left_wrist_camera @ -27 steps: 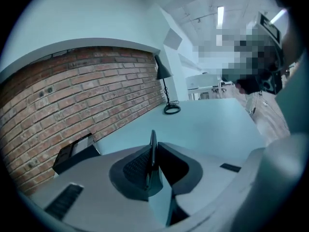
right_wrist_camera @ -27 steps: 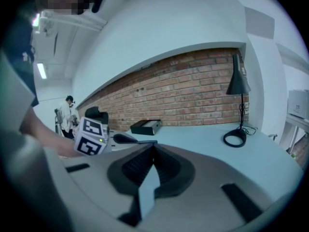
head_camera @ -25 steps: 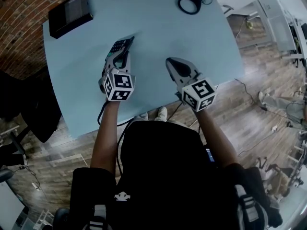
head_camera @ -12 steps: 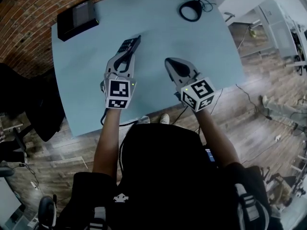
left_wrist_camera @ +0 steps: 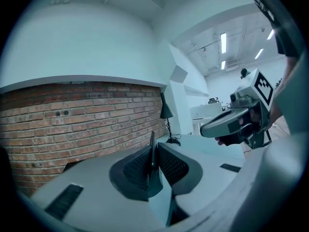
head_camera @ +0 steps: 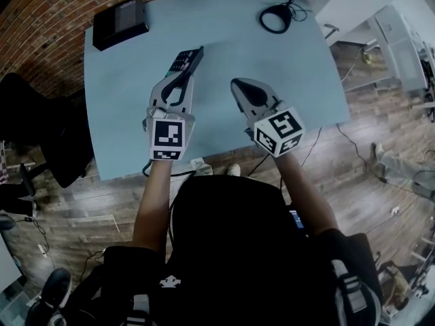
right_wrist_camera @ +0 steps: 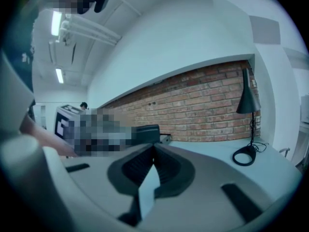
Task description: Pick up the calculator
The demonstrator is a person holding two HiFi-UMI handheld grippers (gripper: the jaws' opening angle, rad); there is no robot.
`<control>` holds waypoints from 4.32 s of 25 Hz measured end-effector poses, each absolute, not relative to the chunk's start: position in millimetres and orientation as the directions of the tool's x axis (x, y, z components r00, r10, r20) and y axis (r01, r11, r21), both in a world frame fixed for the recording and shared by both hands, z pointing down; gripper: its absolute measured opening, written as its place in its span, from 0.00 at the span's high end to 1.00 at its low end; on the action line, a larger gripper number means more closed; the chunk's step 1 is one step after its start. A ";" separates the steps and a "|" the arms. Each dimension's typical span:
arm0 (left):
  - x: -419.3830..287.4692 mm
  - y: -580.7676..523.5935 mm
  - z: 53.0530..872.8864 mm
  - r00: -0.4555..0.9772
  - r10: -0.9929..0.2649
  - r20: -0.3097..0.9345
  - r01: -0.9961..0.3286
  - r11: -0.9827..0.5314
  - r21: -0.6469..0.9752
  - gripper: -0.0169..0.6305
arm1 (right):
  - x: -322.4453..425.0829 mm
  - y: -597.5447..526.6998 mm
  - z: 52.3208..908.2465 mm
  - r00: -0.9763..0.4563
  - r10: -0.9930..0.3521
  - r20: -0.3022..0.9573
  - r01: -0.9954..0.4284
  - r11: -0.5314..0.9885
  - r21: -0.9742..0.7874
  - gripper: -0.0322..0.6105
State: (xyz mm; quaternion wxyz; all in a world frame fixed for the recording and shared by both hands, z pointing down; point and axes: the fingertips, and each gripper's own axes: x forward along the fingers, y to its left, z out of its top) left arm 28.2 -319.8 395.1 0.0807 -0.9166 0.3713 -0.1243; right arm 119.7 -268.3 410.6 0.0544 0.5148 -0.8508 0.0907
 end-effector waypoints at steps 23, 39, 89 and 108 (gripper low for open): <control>25.6 -238.3 383.1 0.594 -0.793 0.131 -0.751 -0.606 -0.263 0.90 | 115.9 -219.3 395.0 -0.579 -0.807 0.116 -0.815 0.573 -0.086 0.94; 27.2 -204.3 381.2 0.550 -0.824 0.133 -0.782 -0.564 -0.263 0.90 | 115.7 -189.4 395.8 -0.627 -0.773 0.098 -0.779 0.619 -0.098 0.94; -34.5 -179.2 357.5 0.535 -0.843 0.062 -0.811 -0.532 -0.242 0.90 | 42.6 -181.9 386.9 -0.678 -0.728 0.103 -0.734 0.677 -0.056 0.94; -117.5 -138.3 328.9 0.566 -0.825 0.000 -0.811 -0.557 -0.179 0.90 | -30.8 -149.2 356.5 -0.641 -0.764 0.070 -0.767 0.641 -0.032 0.94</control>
